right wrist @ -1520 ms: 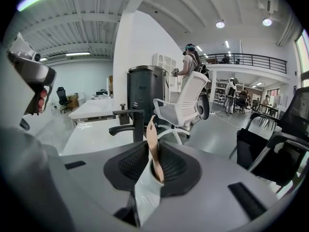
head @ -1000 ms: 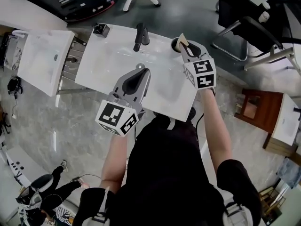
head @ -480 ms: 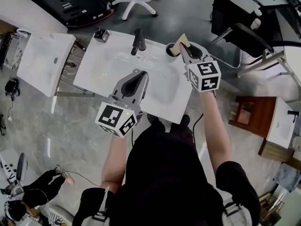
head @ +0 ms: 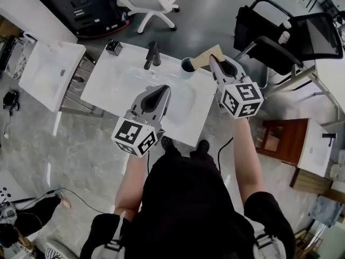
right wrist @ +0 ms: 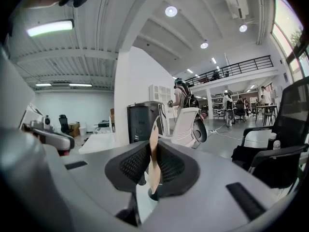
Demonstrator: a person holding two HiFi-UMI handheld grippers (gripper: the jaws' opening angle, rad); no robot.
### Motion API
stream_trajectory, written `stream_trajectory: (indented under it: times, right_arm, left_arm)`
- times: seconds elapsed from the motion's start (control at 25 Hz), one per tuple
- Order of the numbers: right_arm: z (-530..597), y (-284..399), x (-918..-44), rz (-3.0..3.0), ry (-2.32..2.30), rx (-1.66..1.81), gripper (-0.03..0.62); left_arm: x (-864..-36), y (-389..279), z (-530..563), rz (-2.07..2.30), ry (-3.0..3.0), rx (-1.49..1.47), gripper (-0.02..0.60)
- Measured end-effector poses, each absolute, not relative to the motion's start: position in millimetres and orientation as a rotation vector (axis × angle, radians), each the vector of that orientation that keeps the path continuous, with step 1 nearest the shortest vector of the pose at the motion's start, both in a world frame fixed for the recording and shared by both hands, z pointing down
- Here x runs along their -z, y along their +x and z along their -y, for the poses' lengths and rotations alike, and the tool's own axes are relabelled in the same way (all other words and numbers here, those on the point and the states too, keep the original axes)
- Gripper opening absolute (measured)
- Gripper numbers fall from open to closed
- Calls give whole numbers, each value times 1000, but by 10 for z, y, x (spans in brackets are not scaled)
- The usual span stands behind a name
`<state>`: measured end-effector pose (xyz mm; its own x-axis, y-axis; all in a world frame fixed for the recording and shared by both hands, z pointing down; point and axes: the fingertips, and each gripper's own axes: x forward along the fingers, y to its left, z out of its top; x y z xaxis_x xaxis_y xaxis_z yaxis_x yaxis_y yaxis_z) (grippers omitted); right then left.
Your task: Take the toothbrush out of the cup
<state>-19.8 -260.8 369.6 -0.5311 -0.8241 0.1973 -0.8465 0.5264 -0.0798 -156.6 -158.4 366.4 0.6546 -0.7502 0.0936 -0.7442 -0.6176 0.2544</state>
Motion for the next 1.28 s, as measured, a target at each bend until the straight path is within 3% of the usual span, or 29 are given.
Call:
stream_trajectory:
  times: [0.44,0.72,1.28]
  right_arm:
    - [2086,356,-3150,2881,1566,-467,57]
    - [1791,661,-3145,3050,1503,-695,54]
    - [1570,1041,-3245,3125,1418,-830,52]
  left_arm:
    - [-3363,-1095,1518,1218,2631,68,21]
    - [-3514,-780,1442,1189,2612,21,21]
    - [-3527,-557,1347,1268,2573,-54,21]
